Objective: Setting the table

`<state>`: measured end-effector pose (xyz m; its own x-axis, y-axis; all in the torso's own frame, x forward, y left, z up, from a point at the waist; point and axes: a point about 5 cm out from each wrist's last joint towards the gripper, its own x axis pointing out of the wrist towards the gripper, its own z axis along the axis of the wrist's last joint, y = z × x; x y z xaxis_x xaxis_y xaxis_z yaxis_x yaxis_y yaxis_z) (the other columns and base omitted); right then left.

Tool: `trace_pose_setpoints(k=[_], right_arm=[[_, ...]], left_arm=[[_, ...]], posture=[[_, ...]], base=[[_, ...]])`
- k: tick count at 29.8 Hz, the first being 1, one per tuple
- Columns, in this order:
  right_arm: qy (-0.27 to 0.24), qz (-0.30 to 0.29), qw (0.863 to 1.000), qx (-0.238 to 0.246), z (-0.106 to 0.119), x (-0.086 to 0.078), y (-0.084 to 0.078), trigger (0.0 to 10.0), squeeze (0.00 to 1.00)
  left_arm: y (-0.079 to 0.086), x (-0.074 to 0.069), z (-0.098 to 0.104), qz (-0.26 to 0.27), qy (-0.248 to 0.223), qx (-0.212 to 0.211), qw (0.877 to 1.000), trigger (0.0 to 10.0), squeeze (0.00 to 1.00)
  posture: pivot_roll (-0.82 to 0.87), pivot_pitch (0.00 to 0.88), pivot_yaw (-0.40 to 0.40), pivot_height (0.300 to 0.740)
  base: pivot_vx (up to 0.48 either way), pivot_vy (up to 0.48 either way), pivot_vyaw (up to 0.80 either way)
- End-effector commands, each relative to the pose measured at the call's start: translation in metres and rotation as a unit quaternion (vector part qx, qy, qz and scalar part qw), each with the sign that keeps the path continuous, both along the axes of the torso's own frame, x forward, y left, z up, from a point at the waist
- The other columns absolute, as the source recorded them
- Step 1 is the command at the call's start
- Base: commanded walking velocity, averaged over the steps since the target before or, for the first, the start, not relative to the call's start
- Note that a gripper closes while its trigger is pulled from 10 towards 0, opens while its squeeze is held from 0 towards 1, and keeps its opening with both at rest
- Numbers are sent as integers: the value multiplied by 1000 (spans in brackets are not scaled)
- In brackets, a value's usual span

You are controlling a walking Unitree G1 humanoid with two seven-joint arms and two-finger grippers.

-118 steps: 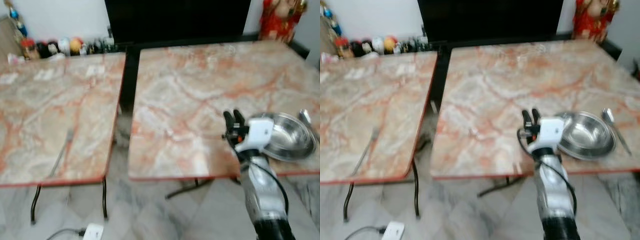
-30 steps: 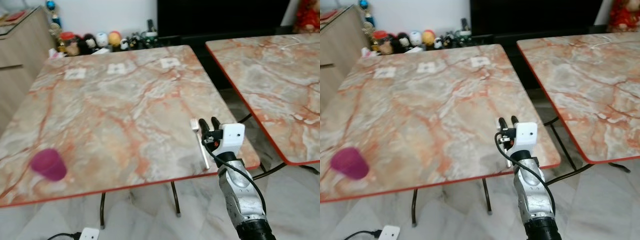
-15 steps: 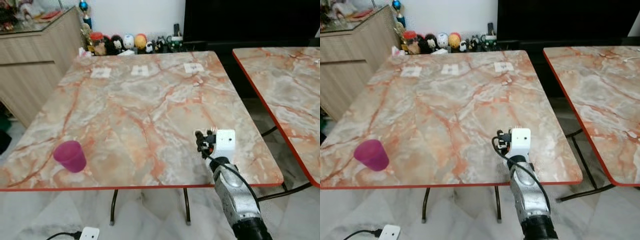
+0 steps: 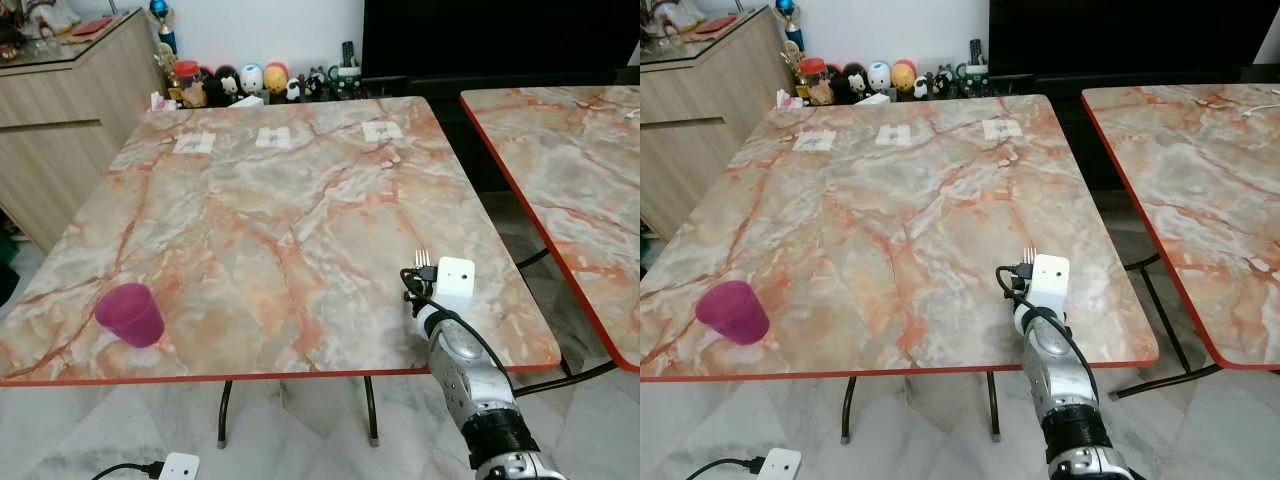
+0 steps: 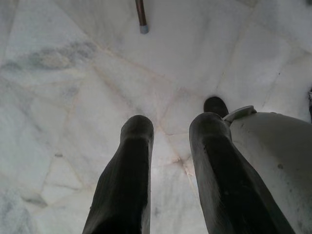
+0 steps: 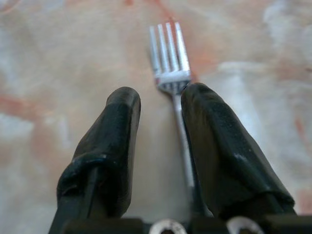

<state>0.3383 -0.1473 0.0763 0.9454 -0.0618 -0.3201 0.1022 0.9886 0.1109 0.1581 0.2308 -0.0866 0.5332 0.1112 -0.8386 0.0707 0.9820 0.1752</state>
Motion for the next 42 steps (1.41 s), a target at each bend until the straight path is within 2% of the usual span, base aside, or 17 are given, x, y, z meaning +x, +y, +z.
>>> trace_pose_setpoints(k=[1, 9, 21, 22, 23, 24, 34, 42], right_arm=[[5, -5, 1000, 5, 1, 2, -1, 10000, 0], [9, -13, 1000, 2, 2, 6, -7, 10000, 0], [53, 23, 998, 17, -13, 3, 1, 10000, 0], [55, 22, 998, 17, -13, 3, 0, 3922, 0], [55, 22, 998, 17, -14, 3, 0, 3922, 0], [55, 20, 998, 18, -14, 3, -1, 0, 0], [51, 21, 998, 16, -15, 2, -2, 0, 0], [51, 32, 998, 6, -16, 1, 3, 0, 0]], left_arm=[[1, -4, -2, 6, 8, -5, 1000, 10000, 0], [1, -5, -2, 5, 10, -4, 1000, 10000, 0], [2, -5, -2, 5, 10, -2, 1000, 10000, 0], [2, -5, -2, 5, 10, -2, 1000, 10000, 0], [2, -5, -2, 5, 10, -2, 1000, 10000, 0], [2, -5, -2, 5, 10, -2, 1000, 10000, 0], [2, -6, -2, 3, 13, -5, 1000, 10000, 0], [2, -6, -2, 2, 15, -4, 1000, 10000, 0]], posture=[[-123, 34, 55, 740], [-119, 38, 58, 740], [-114, 38, 63, 740], [-114, 38, 64, 740], [-114, 38, 64, 740], [-114, 39, 64, 740], [-115, 37, 64, 740], [-111, 37, 61, 740]], base=[[0, 0, 0], [0, 0, 0], [0, 0, 0], [0, 0, 0], [0, 0, 0], [0, 0, 0], [0, 0, 0], [0, 0, 0]])
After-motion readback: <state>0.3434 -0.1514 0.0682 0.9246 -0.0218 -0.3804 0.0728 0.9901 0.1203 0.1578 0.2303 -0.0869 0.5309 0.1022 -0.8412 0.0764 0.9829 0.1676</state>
